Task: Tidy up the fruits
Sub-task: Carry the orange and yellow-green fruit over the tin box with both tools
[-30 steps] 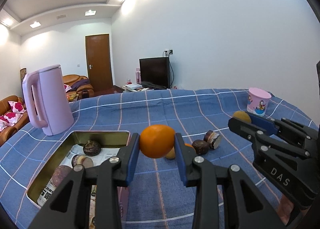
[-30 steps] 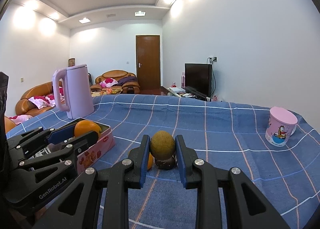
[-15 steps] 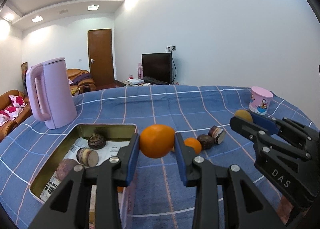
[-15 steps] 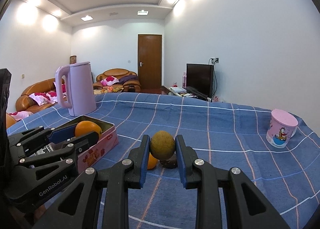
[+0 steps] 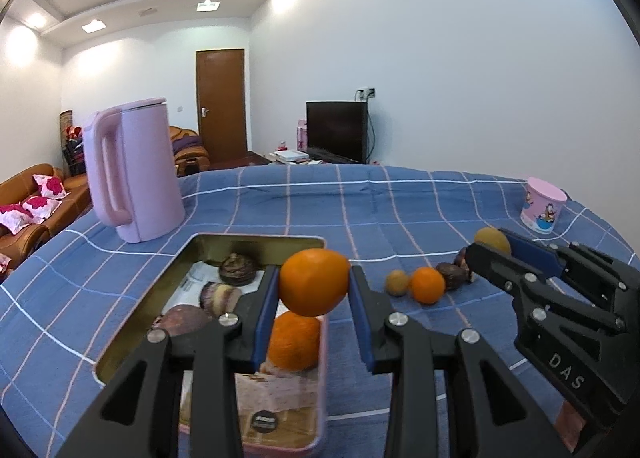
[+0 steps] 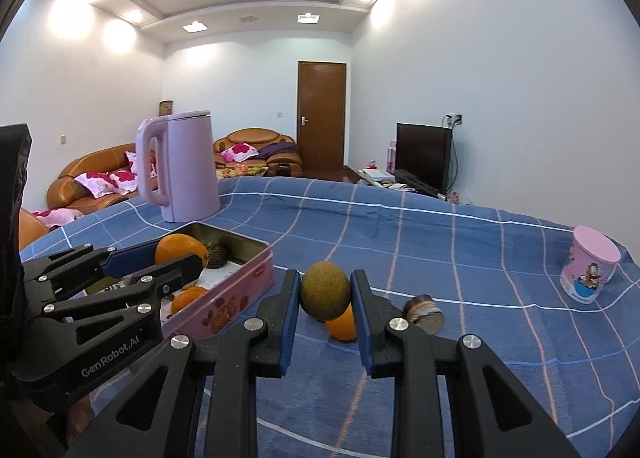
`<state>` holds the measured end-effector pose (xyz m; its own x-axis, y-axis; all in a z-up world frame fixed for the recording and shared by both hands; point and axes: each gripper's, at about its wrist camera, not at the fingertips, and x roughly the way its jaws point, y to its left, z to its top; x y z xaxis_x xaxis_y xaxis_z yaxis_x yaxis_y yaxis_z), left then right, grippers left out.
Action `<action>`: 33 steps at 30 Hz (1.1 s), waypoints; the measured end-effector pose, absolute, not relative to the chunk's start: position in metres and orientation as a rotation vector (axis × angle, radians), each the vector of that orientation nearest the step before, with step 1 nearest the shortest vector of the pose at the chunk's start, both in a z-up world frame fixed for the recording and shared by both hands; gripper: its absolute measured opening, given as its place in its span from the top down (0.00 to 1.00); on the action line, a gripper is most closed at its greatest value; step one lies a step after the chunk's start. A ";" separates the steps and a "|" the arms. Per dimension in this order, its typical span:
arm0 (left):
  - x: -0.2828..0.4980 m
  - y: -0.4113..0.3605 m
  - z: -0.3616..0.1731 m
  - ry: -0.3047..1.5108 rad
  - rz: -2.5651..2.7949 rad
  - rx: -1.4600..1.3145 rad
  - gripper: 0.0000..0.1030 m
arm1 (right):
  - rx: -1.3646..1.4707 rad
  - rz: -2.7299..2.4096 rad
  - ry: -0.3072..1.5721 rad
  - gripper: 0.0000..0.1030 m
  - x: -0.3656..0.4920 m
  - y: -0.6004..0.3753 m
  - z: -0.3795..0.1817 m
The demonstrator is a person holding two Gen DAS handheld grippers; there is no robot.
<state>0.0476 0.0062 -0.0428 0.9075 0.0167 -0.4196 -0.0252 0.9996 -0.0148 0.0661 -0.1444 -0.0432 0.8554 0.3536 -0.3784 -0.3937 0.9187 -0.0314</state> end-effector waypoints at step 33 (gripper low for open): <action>0.033 0.090 -0.047 0.477 0.173 -0.077 0.65 | -0.192 0.556 0.388 0.74 0.060 -0.061 -0.047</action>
<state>0.0332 0.0895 -0.0469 0.8738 0.1480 -0.4632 -0.1839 0.9824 -0.0330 0.0600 -0.0610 -0.0469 0.7796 0.4751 -0.4081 -0.5464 0.8343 -0.0726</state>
